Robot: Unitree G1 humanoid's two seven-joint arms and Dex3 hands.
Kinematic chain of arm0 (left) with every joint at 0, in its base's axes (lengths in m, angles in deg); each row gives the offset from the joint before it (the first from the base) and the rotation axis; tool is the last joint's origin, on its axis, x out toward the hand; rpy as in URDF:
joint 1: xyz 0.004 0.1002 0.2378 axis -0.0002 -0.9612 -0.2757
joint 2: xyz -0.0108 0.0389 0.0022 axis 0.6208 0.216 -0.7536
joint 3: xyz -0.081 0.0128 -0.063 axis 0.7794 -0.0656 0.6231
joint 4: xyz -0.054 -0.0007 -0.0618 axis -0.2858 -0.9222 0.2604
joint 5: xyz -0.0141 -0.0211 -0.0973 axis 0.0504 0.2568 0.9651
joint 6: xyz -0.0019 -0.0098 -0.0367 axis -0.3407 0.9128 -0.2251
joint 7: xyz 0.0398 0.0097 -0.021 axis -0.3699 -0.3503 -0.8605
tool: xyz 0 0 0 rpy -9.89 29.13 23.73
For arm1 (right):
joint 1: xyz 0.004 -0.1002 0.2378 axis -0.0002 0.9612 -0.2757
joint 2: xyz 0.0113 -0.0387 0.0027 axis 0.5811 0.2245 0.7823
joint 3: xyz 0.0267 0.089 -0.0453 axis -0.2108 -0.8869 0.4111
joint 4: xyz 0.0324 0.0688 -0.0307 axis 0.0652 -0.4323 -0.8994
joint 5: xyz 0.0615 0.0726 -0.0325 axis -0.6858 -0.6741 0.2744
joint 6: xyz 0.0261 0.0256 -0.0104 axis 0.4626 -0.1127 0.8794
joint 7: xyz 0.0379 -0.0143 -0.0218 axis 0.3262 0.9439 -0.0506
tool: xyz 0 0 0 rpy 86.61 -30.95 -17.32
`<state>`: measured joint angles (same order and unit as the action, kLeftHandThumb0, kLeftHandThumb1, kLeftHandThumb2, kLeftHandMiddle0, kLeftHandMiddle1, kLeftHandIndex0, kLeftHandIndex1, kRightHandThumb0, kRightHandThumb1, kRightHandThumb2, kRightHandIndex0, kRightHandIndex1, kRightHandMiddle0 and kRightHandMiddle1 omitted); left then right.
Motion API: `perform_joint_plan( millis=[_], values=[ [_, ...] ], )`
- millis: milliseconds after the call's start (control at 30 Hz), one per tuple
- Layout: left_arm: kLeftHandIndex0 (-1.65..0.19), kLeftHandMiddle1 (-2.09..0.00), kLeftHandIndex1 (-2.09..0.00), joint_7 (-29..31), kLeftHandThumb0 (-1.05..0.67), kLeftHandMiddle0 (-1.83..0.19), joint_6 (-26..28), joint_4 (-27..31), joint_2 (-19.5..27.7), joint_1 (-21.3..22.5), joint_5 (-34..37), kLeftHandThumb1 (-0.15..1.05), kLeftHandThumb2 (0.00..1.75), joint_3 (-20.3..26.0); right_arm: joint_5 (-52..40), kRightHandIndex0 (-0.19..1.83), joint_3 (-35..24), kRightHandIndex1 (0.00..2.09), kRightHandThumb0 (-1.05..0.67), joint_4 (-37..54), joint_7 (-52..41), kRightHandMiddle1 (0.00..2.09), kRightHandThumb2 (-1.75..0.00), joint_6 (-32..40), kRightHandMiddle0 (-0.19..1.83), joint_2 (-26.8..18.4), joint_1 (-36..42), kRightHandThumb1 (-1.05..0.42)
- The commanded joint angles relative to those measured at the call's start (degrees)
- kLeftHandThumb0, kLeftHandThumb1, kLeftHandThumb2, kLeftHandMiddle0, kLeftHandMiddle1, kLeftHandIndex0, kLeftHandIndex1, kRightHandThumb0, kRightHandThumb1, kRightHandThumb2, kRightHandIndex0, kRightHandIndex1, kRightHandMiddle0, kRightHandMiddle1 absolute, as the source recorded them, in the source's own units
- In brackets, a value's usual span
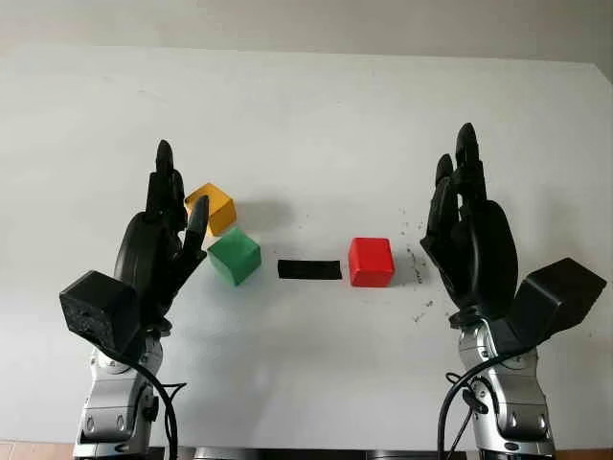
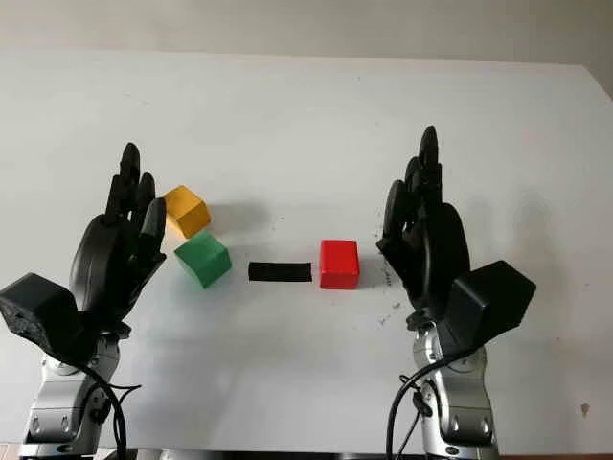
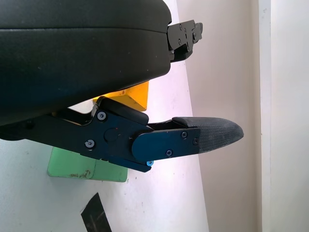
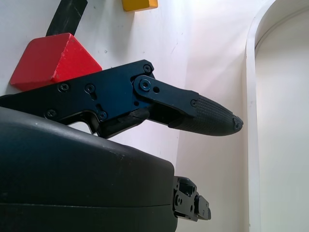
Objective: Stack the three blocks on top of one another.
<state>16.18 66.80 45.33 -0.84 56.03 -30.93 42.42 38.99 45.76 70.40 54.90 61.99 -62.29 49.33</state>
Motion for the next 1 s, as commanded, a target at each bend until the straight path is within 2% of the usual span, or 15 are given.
perform_joint_plan(
  millis=[0,267,333,367,400,433,500,600,700,800,967],
  values=[
    [0.19,-0.03,0.00,0.0,-0.74,0.19,0.3,1.5,0.3,-0.9,-0.1,1.05,0.50,0.0,-0.1,-0.19,0.2,0.00,-0.68,1.0,-0.2,0.00,-0.75,-0.4,-0.19,-0.2,0.3,-1.05],
    [0.19,-0.04,0.00,0.2,-0.76,0.19,0.9,1.5,0.3,-0.7,-0.3,1.05,0.51,0.0,1.7,-0.19,0.5,0.00,-0.67,1.3,-0.2,0.00,-0.73,1.1,-0.19,-1.5,0.3,-1.05],
    [0.19,-0.03,0.00,0.2,-0.75,0.19,1.0,1.4,0.2,-0.6,-0.2,1.05,0.51,-0.1,4.4,-0.19,0.7,0.00,-0.69,2.0,0.1,0.00,-0.65,2.3,-0.19,-3.0,0.1,-1.05],
    [0.19,-0.03,0.00,0.1,-0.75,0.19,0.9,1.2,0.0,-0.5,-0.1,1.05,0.51,-0.1,6.0,-0.19,0.6,0.00,-0.69,2.3,-0.3,0.00,-0.60,2.6,-0.19,-4.7,-0.5,-1.05],
    [0.19,-0.04,0.00,0.1,-0.75,0.19,0.8,1.1,-0.1,-0.4,-0.1,1.05,0.50,-0.1,6.9,-0.19,0.4,0.00,-0.69,2.4,-0.7,0.02,-0.48,2.8,-0.15,-5.7,-0.9,-1.05],
    [0.19,-0.04,0.00,0.0,-0.75,0.19,0.6,1.0,-0.1,-0.5,-0.2,1.05,0.49,-0.1,8.6,-0.19,0.4,0.00,-0.68,3.1,-1.8,0.03,-0.44,3.7,-0.14,-8.1,-1.8,-1.05],
    [0.19,-0.04,0.00,-0.1,-0.74,0.19,0.3,0.9,-0.1,-0.5,-0.5,1.05,0.50,-0.2,13.7,-0.19,0.8,0.00,-0.68,4.6,-4.0,0.06,-0.22,5.3,-0.08,-13.6,-3.6,-1.05],
    [0.19,-0.02,0.00,0.0,-0.72,0.19,-0.2,0.5,-0.2,-0.5,-0.4,1.05,0.53,-0.4,19.3,-0.19,1.4,0.00,-0.69,6.3,-7.4,0.08,-0.09,5.1,-0.01,-20.0,-5.6,-1.01],
    [0.19,-0.02,0.00,-0.5,-0.73,0.19,-0.3,0.4,-0.7,-0.4,-0.5,1.05,0.52,-0.6,22.2,-0.19,2.0,0.01,-0.68,8.6,-12.6,0.09,-0.04,5.5,0.04,-25.8,-7.2,-0.94],
    [0.19,-0.02,0.00,-0.5,-0.72,0.19,-0.5,0.6,-1.1,-0.4,-0.3,1.05,0.53,-0.7,25.7,-0.15,3.2,0.04,-0.67,10.0,-15.3,0.10,-0.03,4.3,0.10,-29.2,-7.3,-0.89],
    [0.19,0.00,0.00,-0.1,-0.72,0.19,-0.8,0.4,-1.2,-0.5,0.2,1.05,0.53,-0.6,29.6,-0.11,5.4,0.06,-0.66,10.4,-16.3,0.09,-0.04,2.2,0.15,-30.3,-5.7,-0.86]
  ],
)
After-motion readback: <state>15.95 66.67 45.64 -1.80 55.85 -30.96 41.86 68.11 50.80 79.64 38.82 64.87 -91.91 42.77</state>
